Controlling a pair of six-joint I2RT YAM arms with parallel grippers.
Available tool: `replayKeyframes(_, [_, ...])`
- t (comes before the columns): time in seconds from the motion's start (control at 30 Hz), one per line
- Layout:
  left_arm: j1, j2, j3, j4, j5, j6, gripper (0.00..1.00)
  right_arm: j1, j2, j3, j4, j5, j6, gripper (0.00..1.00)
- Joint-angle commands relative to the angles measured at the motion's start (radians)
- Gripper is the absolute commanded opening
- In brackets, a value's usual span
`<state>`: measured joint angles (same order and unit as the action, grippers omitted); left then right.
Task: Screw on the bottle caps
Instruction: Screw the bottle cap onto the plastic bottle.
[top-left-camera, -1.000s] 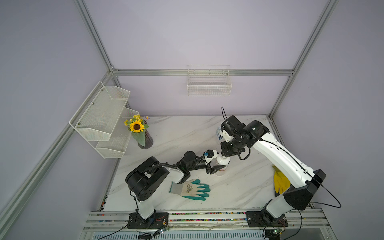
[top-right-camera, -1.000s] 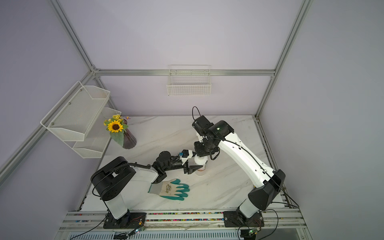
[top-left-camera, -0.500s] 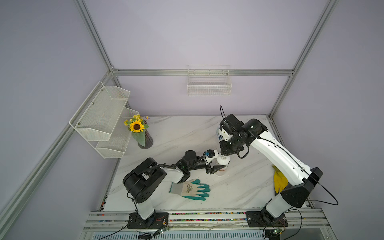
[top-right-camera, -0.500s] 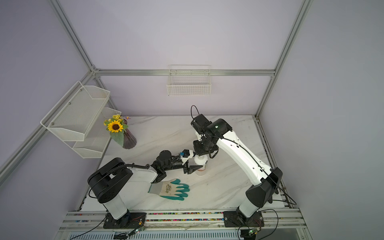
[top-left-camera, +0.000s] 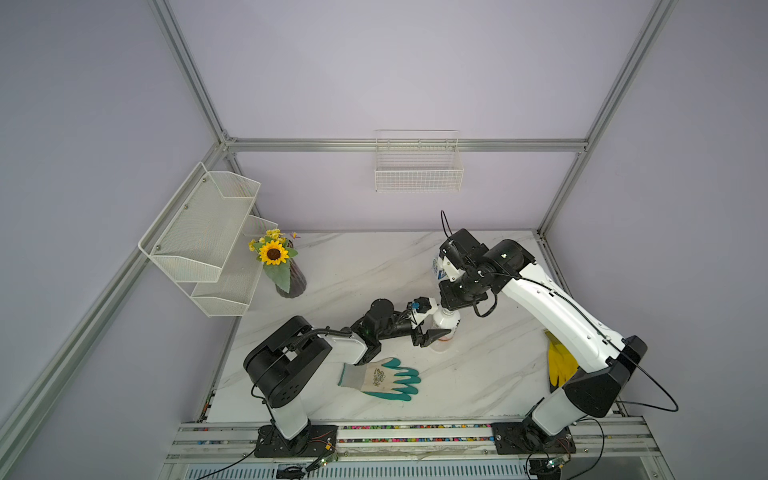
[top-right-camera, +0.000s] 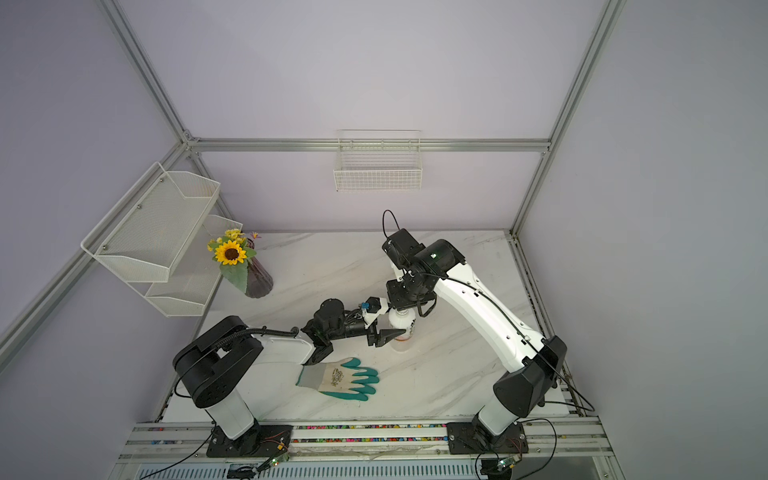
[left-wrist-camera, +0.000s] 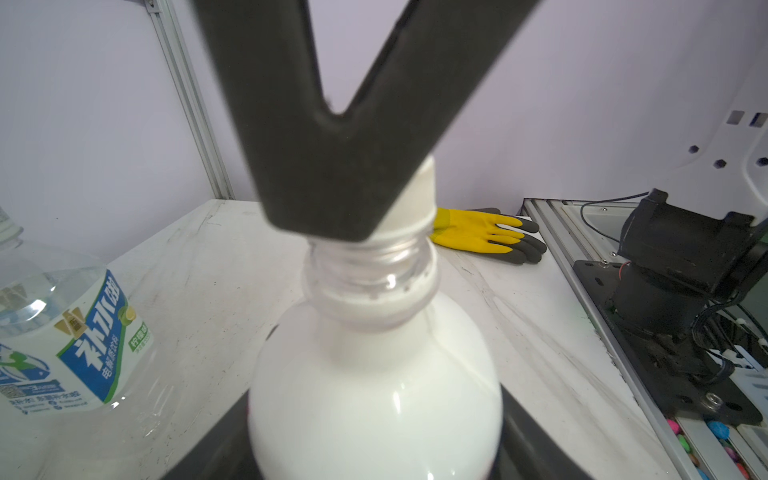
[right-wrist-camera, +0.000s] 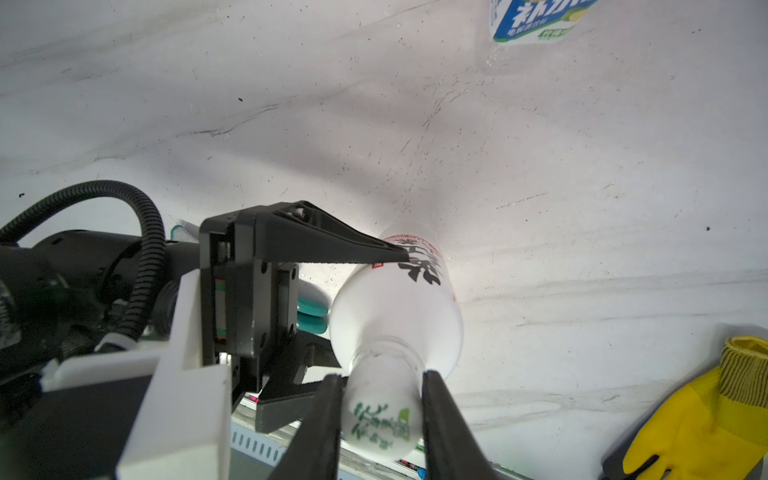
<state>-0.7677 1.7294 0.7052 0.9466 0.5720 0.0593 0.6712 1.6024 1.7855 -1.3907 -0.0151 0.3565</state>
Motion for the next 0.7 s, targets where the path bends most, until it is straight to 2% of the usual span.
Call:
replayKeyframes(0.0, [-0.023, -0.019, 0.029, -0.046, -0.010, 0.013, 0.72, 0.010, 0.008, -0.049, 0.045, -0.045, 0.004, 0.32])
replayKeyframes(0.37, [-0.025, -0.017, 0.056, -0.093, -0.020, -0.010, 0.72, 0.011, -0.011, -0.117, 0.071, -0.004, -0.006, 0.32])
replayKeyframes(0.53, [-0.040, -0.023, 0.054, -0.117, -0.021, 0.039, 0.72, 0.011, 0.000, -0.090, 0.060, 0.000, 0.001, 0.33])
replayKeyframes(0.67, [-0.044, -0.028, 0.050, -0.105, -0.038, 0.030, 0.72, 0.011, 0.011, -0.082, 0.044, -0.003, 0.006, 0.33])
